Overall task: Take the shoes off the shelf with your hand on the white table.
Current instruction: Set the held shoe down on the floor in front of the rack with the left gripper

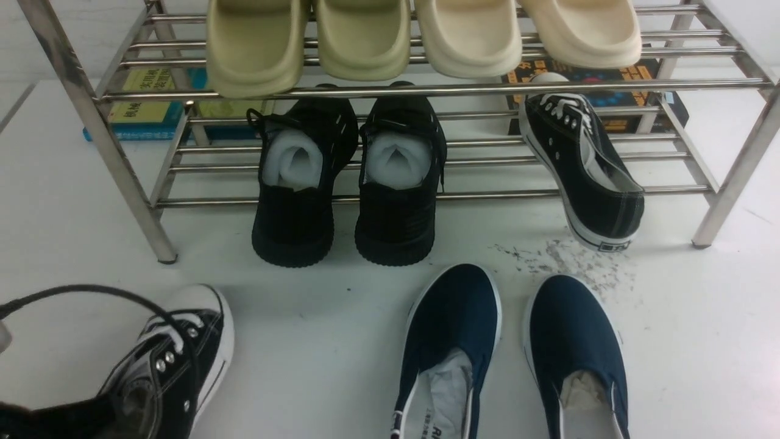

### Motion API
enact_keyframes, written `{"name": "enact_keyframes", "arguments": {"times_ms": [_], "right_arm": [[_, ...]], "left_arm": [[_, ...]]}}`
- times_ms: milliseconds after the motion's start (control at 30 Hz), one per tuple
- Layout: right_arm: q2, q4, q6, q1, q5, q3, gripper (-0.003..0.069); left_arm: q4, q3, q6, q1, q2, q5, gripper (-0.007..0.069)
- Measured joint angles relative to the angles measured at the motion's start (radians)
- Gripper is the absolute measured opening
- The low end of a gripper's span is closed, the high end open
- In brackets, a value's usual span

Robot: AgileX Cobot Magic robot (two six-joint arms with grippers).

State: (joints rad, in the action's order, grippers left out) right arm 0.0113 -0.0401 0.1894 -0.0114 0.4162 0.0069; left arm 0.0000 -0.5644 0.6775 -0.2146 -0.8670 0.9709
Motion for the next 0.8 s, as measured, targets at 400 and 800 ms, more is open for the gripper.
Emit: {"name": "enact_keyframes", "arguments": {"times_ms": [400, 800], "right_arm": [[0.000, 0.000, 0.000, 0.000, 0.000, 0.000, 0.0237], [0.000, 0.000, 0.000, 0.000, 0.000, 0.000, 0.0237]], "left_arm": [[-0.192, 0.000, -0.126, 0.000, -0.247, -0.161, 0.0027], [-0.190, 0.000, -0.132, 0.000, -0.261, -0.192, 0.0090]]}}
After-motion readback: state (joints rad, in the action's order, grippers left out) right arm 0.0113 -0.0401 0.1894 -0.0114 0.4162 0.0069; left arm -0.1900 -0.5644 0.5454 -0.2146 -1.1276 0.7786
